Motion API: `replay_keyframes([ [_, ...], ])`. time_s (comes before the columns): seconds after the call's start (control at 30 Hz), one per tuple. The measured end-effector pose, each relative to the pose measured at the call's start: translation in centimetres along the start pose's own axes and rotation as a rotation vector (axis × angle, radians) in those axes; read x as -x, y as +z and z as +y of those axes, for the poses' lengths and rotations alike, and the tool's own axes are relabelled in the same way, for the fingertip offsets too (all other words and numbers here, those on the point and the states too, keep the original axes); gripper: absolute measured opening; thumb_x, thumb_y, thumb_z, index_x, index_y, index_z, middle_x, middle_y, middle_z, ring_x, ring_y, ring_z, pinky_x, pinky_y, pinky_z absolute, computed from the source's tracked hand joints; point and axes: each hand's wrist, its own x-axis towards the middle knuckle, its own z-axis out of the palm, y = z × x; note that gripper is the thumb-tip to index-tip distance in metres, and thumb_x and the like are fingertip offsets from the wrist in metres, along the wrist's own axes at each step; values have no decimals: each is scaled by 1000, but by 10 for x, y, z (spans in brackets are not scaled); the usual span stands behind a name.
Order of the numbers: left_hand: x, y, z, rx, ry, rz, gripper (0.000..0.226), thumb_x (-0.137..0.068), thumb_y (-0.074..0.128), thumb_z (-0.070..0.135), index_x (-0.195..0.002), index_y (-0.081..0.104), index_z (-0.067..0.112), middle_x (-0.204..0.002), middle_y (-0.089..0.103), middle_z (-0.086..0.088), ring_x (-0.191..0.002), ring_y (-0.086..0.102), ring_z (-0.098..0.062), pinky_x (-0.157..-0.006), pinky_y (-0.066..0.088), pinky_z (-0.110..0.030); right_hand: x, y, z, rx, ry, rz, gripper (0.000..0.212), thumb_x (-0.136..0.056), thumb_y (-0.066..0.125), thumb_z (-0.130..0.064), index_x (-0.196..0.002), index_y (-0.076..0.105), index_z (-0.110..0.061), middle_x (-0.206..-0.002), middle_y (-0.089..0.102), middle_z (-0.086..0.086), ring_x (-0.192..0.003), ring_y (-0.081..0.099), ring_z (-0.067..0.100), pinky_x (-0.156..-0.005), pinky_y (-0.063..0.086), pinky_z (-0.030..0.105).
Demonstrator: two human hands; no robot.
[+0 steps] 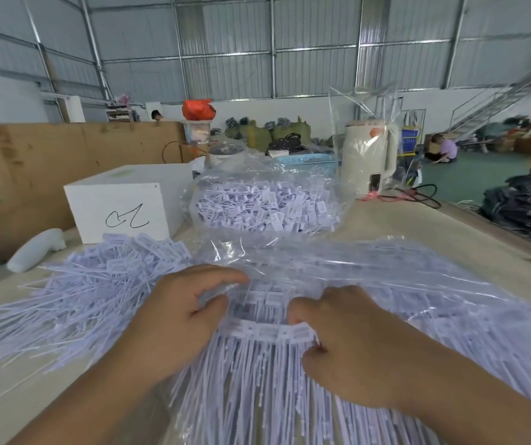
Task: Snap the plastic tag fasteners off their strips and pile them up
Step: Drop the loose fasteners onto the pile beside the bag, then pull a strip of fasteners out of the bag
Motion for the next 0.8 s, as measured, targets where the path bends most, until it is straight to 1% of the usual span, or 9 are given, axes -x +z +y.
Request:
replay_keyframes([
  [0.1,0,1,1,16,-3,9,49,-88,62,-5,-100,71,43,-110,63,36,-106,55,16,-84,34,4,0,-6,3,-116,-41,184,12,-85,48,-19,-91,50,-29,-68,54,-6,-62,50,9,-45,29,20],
  [0.2,-4,-2,-4,203,-164,-43,45,-88,65,-1,-90,76,42,-105,70,24,-101,63,8,-79,46,-5,1,-12,9,-517,-24,352,26,-86,46,-2,-76,48,-26,-47,45,-6,-35,33,7,-37,27,25],
  [0.3,-5,-6,-6,363,-258,-228,31,-87,67,10,-90,77,39,-106,73,9,-98,69,-6,-85,55,-29,3,-13,9,-700,-56,452,31,-90,45,3,-73,46,-23,-56,41,13,-41,31,13,-41,26,28],
  [0.37,-3,-2,-8,302,-240,-257,35,-88,68,10,-90,75,44,-104,72,17,-95,68,-3,-87,53,-21,3,-14,8,-685,-99,523,29,-92,45,1,-74,43,-22,-61,43,19,-38,27,7,-40,24,26],
  [0.4,-1,1,-10,262,-234,-238,40,-89,66,8,-92,73,47,-101,72,19,-90,68,-3,-79,52,-15,4,-15,8,-634,-128,549,29,-91,45,1,-76,42,-23,-62,45,18,-37,28,7,-40,23,25],
  [0.5,-1,3,-9,143,-144,-86,34,-81,69,17,-97,70,47,-97,69,16,-78,66,-2,-65,51,-20,4,-12,8,-408,-187,554,27,-89,48,-4,-79,43,-28,-62,44,7,-46,33,10,-44,28,30],
  [0.6,-4,-3,-11,56,15,-50,43,-65,70,29,-103,66,50,-102,65,18,-89,63,-3,-74,50,-19,4,-10,4,-341,-196,479,13,-86,45,-11,-81,52,-20,-61,40,4,-50,33,13,-48,31,34],
  [0.7,-2,-4,-12,183,7,-82,36,-76,69,35,-111,67,41,-93,70,6,-77,66,-18,-66,56,-38,3,-12,5,-281,-185,429,13,-88,46,-7,-80,56,-6,-63,40,5,-55,36,17,-52,31,34],
  [0.8,3,-1,-6,462,-26,-96,41,-74,75,52,-109,71,29,-85,71,3,-74,68,-15,-61,54,-23,0,-9,5,-253,-170,365,16,-91,48,-7,-76,53,-7,-66,43,7,-59,41,20,-56,35,37],
])
